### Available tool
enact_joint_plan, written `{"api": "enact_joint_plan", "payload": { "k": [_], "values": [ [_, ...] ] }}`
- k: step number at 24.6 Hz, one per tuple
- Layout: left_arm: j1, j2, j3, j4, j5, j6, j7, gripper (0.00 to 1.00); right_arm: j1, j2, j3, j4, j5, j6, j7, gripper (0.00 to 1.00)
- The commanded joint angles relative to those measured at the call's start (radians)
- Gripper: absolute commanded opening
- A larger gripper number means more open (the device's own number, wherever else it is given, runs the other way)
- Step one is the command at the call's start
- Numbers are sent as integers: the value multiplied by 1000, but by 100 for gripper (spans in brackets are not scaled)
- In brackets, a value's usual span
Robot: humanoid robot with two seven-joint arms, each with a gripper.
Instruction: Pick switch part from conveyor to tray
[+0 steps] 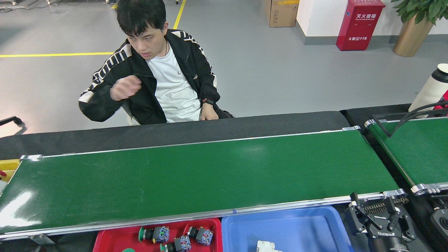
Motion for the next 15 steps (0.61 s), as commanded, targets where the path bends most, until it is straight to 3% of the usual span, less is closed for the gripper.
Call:
{"api": "enact_joint_plan", "payload": {
  "k": [1,8,15],
  "values": [
    [-10,13,1,7,-28,-3,2,99,3,7,-3,-30,-2,-13,-8,99],
    [-22,0,-15,51,-76,-3,-2,99,89,5,-23,-93,-2,-18,-19,99],
    [-24,-30,-43,44,-81,-3,-4,99,97,4,-28,-121,-2,-65,-18,99]
  ]
}}
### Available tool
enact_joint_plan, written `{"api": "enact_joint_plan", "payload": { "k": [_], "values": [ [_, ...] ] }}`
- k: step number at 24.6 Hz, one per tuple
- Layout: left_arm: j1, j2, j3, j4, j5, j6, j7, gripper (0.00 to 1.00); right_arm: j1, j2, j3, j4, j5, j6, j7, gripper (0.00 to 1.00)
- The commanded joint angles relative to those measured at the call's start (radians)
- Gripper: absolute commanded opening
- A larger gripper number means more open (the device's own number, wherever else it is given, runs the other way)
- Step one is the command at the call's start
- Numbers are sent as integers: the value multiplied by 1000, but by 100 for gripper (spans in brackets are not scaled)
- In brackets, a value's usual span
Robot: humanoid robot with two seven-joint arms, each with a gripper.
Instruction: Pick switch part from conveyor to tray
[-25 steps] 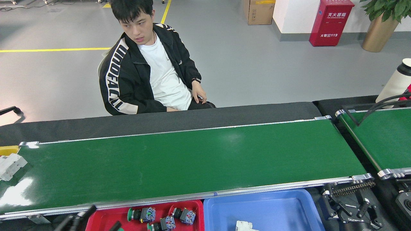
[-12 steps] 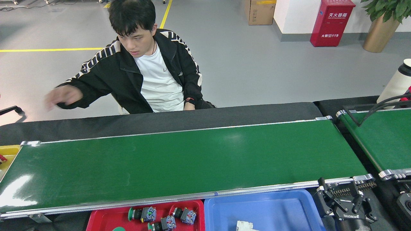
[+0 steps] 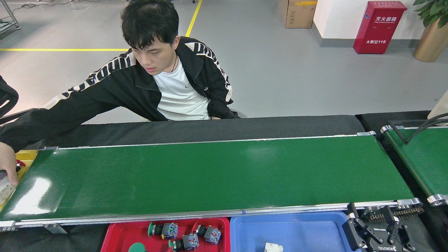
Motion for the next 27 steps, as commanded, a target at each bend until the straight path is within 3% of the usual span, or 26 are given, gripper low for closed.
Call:
{"api": "enact_joint_plan", "payload": {
  "k": [1,11,27],
  "values": [
    [-5,0,-15,-17,-1,-3,2,99,-1,-1,-5,-16,-2,-16,-3,99],
    [-38,0,-81,-14,-8,-3,1,99,35,-8,-8,-16,-2,-64,-3,99],
    [-78,-6,-75,-22,3,-3,2,99,59,-7,-66,-17,-2,-68,-8,99]
  ]
}}
